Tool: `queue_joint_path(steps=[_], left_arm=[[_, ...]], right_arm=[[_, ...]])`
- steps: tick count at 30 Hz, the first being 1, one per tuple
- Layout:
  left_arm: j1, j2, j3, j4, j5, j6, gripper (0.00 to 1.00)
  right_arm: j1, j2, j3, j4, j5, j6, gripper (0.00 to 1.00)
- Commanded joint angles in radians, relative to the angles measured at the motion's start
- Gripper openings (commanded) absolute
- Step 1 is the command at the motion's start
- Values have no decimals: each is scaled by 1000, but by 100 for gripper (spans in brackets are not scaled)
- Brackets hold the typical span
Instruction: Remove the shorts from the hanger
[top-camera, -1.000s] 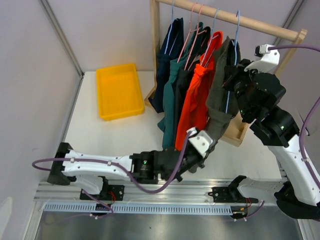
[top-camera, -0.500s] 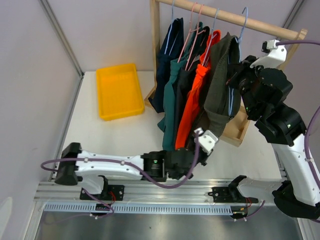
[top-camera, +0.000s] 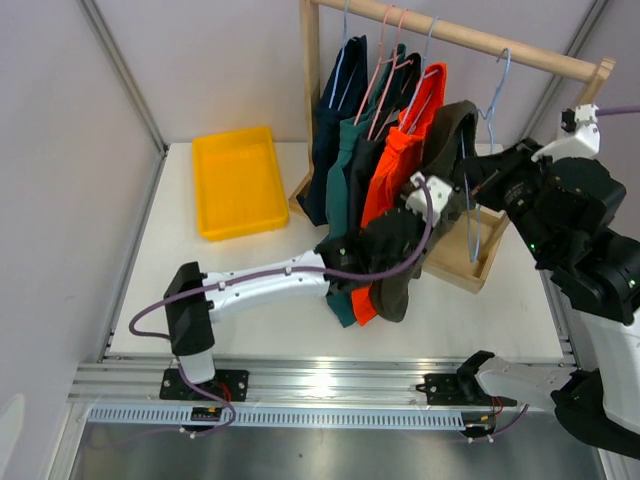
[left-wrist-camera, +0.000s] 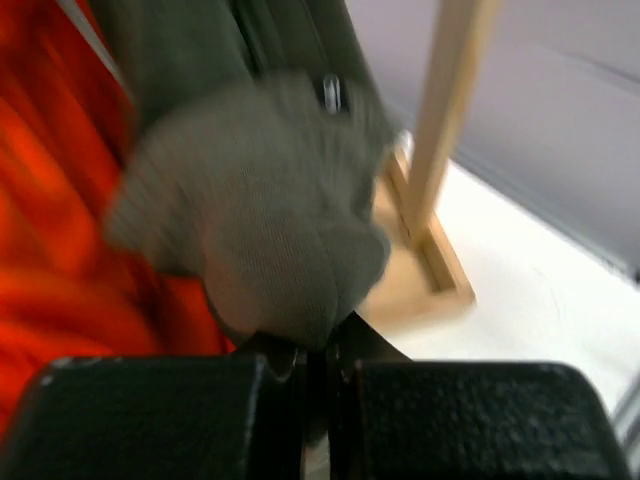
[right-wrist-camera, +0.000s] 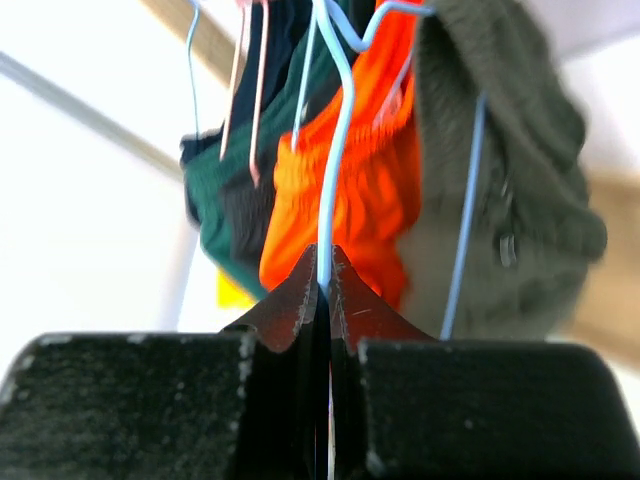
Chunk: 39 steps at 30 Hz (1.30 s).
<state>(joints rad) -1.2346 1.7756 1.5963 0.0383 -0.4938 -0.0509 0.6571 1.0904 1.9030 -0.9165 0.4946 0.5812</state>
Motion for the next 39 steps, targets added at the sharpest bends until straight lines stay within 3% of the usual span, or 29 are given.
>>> queue_joint_path(steps=[1,4,6,10,15,17,23,30,35,39], left_arm=[[52,39,181,-58,66,34,0],[104,83,281,-103,100,34,0],[115,102,297,-123,101,36,0],[113,38,164,-69,135,-24,0],[113,5,59,-54,109,-50,0],[113,-1,24,-55,112,-52,0],[49,-140,-130,18,68,-83,0],[-115,-320,-278,15,-28,-112,0],[-222,-456,-306,-96,-127,-115,0],[-236,-554,-288,-245,-216,-152,0]], right_arm=[[4,-52,16,-99,-109,179,0],[4,-89,-5,-114,-206,242,0],[4,-93,7,-122,-193,232,0],[3,-35,138,-162,-107,169,0],[6,90,452,-198,-194,187,0],[4,131,499,-203,-192,174,0],[4,108,375,-177,-7,102,0],[-11,83,249,-110,165,23,0],[-78,91,214,-38,228,-58,0],[-207,101,191,-3,144,-92,0]])
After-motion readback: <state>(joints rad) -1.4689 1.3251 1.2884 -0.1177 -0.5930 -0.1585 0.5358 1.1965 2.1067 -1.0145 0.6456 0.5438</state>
